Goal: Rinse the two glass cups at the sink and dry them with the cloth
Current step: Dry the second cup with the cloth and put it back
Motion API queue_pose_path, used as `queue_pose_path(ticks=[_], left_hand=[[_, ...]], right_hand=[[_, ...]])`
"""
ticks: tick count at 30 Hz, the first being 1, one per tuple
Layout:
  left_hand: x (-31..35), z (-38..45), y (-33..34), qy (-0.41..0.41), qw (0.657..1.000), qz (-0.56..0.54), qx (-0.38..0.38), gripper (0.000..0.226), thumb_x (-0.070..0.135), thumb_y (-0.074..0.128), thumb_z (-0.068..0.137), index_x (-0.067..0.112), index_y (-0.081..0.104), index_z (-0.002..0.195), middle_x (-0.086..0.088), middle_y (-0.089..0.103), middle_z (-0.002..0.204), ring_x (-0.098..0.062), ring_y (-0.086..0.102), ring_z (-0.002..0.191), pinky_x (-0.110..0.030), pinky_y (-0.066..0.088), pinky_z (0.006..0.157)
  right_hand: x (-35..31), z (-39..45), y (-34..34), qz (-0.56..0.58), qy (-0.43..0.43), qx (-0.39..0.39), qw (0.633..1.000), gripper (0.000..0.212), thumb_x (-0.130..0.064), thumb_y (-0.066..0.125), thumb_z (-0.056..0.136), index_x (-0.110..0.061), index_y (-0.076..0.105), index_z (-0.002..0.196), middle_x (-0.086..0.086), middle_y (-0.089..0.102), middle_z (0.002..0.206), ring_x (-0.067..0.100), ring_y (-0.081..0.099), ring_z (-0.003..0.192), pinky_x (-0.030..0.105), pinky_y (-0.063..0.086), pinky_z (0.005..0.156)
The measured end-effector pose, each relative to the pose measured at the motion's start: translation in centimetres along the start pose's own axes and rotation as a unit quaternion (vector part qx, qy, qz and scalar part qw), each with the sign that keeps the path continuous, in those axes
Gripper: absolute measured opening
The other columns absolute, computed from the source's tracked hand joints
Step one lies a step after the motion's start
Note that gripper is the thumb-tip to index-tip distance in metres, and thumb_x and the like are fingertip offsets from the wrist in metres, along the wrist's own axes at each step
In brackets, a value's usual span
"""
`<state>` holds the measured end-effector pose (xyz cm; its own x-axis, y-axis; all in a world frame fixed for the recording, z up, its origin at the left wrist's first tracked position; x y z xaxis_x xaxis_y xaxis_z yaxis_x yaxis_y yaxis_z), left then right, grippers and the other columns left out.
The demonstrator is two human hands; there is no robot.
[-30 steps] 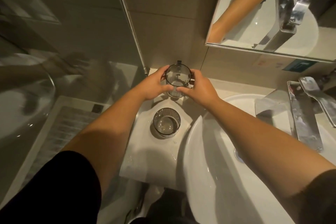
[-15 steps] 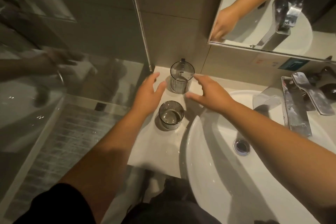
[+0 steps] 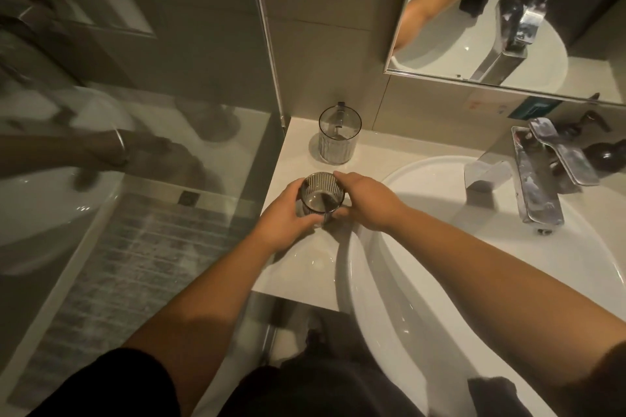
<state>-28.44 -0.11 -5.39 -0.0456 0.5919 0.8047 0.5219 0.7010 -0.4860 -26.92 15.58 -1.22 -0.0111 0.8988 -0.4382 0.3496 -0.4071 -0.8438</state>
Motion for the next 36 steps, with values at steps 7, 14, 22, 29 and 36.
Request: queue_pose_path(ticks=[7, 14, 22, 29, 36], left_hand=[[2.2, -1.1, -0.1, 0.042, 0.998, -0.045, 0.009, 0.093, 0.059, 0.074, 0.057, 0.035, 0.039, 0.139, 0.017, 0.055, 0.127, -0.006, 0.054, 0.12, -0.021, 0.041, 0.096], [6.1, -3.4, 1.5, 0.102, 0.995, -0.006, 0.021, 0.089, 0.035, 0.086, 0.077, 0.031, 0.031, 0.146, 0.013, 0.048, 0.134, -0.01, 0.051, 0.125, -0.026, 0.043, 0.102], [11.3, -10.2, 6.0, 0.152, 0.988, 0.004, 0.034, 0.098, 0.05, 0.085, 0.068, 0.033, 0.03, 0.147, 0.01, 0.047, 0.142, -0.014, 0.05, 0.13, -0.033, 0.045, 0.108], [12.0, -15.9, 12.9, 0.147, 0.988, -0.03, 0.037, 0.086, 0.043, 0.081, 0.068, 0.035, 0.028, 0.136, 0.012, 0.042, 0.138, -0.004, 0.05, 0.124, -0.007, 0.038, 0.099], [11.3, -18.9, 14.5, 0.112, 0.991, -0.032, 0.059, 0.1, 0.052, 0.078, 0.062, 0.02, 0.031, 0.144, 0.0, 0.045, 0.148, -0.017, 0.051, 0.131, -0.032, 0.043, 0.112]], right_hand=[[-0.3, -2.8, -2.7, 0.113, -0.027, 0.082, 0.99, 0.076, -0.019, 0.082, 0.071, -0.016, 0.047, 0.138, 0.009, 0.06, 0.127, 0.024, 0.059, 0.111, 0.028, 0.044, 0.092], [0.3, -8.5, -5.4, 0.16, -0.054, 0.145, 0.975, 0.066, -0.023, 0.083, 0.073, -0.014, 0.055, 0.132, 0.005, 0.063, 0.123, 0.012, 0.06, 0.101, 0.027, 0.048, 0.092], [2.3, -17.2, -6.7, 0.164, -0.073, 0.158, 0.971, 0.07, -0.026, 0.082, 0.074, -0.016, 0.051, 0.137, 0.003, 0.062, 0.125, 0.016, 0.061, 0.109, 0.033, 0.049, 0.098], [6.0, -26.9, -4.5, 0.13, -0.044, 0.138, 0.981, 0.07, -0.038, 0.074, 0.082, -0.02, 0.044, 0.142, 0.0, 0.057, 0.134, 0.01, 0.057, 0.112, 0.029, 0.048, 0.097], [6.6, -36.9, 5.0, -0.081, -0.094, 0.037, 0.992, 0.065, -0.063, 0.056, 0.085, -0.02, 0.047, 0.133, 0.003, 0.052, 0.134, 0.024, 0.05, 0.12, 0.037, 0.046, 0.096]])
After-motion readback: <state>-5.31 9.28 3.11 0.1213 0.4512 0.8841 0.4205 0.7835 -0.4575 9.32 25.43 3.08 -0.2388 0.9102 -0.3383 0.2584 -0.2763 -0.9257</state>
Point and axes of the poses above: each hand's wrist, its own z-axis towards the middle knuckle, its own y-axis out of the palm, x = y × z, the point moved 7 cm from there along z, towards the middle knuckle
